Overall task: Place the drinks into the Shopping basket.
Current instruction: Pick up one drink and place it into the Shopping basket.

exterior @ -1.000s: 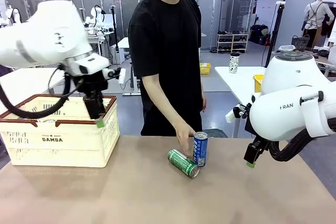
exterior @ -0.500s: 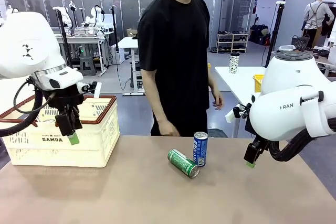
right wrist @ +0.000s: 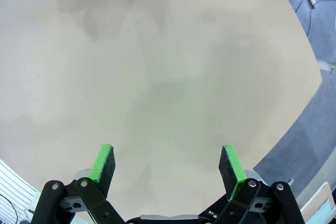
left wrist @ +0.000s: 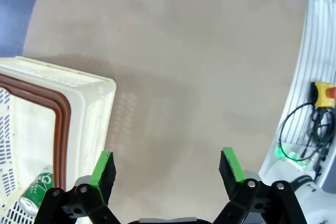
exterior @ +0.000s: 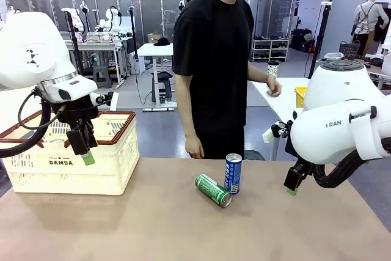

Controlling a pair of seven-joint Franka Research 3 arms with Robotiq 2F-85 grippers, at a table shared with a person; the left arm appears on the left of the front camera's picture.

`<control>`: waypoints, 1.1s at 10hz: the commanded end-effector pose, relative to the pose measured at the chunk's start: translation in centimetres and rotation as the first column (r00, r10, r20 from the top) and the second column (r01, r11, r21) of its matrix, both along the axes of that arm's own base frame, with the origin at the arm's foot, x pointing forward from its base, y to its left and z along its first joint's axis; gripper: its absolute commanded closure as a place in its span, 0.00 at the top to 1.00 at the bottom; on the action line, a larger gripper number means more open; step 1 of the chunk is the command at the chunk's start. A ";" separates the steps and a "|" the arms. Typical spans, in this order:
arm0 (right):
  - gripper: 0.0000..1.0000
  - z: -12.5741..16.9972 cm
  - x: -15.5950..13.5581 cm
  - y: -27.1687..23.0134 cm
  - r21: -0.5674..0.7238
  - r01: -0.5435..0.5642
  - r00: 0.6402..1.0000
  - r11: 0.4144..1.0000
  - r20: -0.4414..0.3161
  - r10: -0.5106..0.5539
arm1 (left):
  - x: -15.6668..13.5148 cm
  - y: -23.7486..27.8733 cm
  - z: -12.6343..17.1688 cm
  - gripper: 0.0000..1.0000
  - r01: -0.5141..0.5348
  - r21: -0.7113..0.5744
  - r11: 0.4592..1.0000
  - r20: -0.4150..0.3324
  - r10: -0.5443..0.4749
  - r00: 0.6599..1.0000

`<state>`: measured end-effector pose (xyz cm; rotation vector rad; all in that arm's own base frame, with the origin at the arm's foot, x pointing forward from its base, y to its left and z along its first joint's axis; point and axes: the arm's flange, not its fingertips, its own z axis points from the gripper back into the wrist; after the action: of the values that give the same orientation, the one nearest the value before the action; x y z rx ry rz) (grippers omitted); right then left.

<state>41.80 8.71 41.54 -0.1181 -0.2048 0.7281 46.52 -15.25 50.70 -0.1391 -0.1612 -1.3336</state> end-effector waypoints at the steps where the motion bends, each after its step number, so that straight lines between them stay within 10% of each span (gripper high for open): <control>1: 1.00 -0.2 -0.1 -1.6 0.021 -0.021 1.000 1.000 -0.020 0.022 | 2.1 -1.8 0.6 1.00 0.039 -0.004 0.999 0.020 -0.039 0.999; 11: 1.00 -1.4 -0.7 -7.6 0.011 0.045 0.997 0.999 -0.064 -0.044 | 9.0 -14.4 -3.3 1.00 0.209 0.058 0.976 -0.042 -0.206 0.978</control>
<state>41.14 0.82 40.13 -0.0885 -0.1435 0.6853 54.72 -30.11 46.36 -0.1639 -0.0942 -1.5716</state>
